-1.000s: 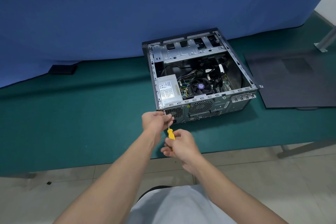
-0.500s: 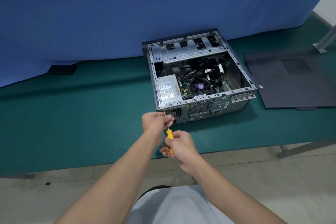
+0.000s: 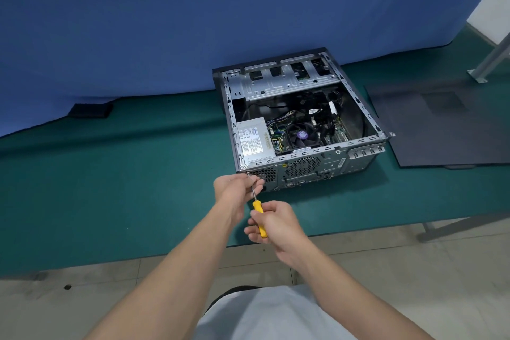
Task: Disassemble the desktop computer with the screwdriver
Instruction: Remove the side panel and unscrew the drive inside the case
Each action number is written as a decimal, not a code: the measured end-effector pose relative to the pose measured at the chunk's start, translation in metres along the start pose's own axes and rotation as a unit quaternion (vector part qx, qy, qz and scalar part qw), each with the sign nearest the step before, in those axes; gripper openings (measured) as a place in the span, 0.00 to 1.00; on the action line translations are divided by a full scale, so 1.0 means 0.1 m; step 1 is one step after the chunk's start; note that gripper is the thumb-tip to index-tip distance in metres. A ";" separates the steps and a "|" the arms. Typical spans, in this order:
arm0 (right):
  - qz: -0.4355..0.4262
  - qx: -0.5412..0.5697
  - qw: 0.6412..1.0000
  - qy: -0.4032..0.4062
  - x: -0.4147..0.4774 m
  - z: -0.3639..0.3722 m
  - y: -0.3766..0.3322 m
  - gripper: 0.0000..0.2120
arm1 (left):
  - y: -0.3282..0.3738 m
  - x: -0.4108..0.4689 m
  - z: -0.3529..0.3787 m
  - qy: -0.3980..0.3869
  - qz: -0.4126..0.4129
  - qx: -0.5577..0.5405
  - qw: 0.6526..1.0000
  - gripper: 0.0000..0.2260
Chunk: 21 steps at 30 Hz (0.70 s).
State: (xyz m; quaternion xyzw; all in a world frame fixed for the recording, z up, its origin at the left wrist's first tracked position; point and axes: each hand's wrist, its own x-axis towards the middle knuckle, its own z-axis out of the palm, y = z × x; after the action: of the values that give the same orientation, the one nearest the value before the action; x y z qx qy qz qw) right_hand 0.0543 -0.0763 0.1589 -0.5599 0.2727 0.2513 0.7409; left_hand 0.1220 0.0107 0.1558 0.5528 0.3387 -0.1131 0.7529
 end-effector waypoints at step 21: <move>-0.095 -0.285 0.942 0.148 0.09 -0.01 0.04 0.05 | -0.03 0.05 -0.01 0.011 -0.011 -0.021 1.000 0.04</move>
State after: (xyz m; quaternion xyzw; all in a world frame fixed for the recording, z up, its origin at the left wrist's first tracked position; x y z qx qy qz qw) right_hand 0.0577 -0.0760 0.1495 -0.8018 0.2423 0.1612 0.5218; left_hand 0.1237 0.0115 0.1498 0.5345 0.3551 -0.1088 0.7592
